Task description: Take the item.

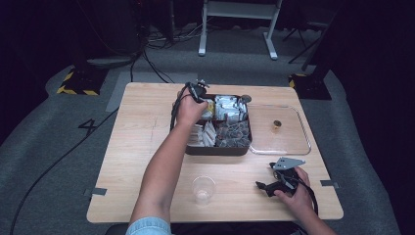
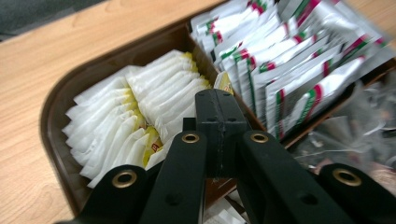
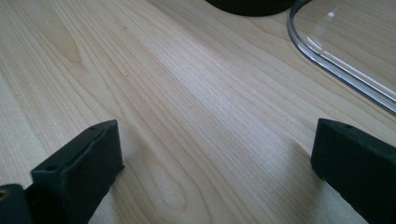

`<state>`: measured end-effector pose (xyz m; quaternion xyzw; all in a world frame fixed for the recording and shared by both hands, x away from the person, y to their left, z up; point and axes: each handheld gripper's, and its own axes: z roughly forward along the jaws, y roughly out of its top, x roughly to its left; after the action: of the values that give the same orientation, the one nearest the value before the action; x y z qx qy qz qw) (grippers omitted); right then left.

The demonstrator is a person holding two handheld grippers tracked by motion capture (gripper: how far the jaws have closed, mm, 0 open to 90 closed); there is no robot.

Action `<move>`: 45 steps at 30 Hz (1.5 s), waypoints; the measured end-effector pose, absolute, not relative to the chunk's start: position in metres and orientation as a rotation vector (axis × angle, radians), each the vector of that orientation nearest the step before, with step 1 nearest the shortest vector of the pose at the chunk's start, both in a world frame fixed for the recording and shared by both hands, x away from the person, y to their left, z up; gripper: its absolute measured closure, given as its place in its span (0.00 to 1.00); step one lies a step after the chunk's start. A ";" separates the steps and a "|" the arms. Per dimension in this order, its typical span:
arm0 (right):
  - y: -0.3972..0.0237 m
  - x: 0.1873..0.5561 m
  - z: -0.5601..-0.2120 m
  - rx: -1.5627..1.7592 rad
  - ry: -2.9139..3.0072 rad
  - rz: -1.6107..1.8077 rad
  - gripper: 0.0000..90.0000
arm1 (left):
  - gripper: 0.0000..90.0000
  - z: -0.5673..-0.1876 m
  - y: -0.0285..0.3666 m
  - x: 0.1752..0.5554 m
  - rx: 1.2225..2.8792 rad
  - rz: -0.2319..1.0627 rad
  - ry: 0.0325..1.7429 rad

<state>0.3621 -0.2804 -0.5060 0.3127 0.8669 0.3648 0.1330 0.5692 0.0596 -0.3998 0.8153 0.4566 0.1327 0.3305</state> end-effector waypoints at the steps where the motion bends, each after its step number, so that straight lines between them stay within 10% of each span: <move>1: -0.280 0.362 -0.506 0.907 2.515 1.058 0.02 | 1.00 -0.395 0.061 0.567 2.119 0.342 1.188; 45: -0.280 0.362 -0.506 0.896 2.521 1.060 0.02 | 1.00 -0.312 0.129 0.397 2.005 0.294 0.746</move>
<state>0.3623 -0.2798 -0.5061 0.3086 0.8684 0.3652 0.1313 0.3969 0.1285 -0.3121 0.8187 0.3046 0.1202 0.4717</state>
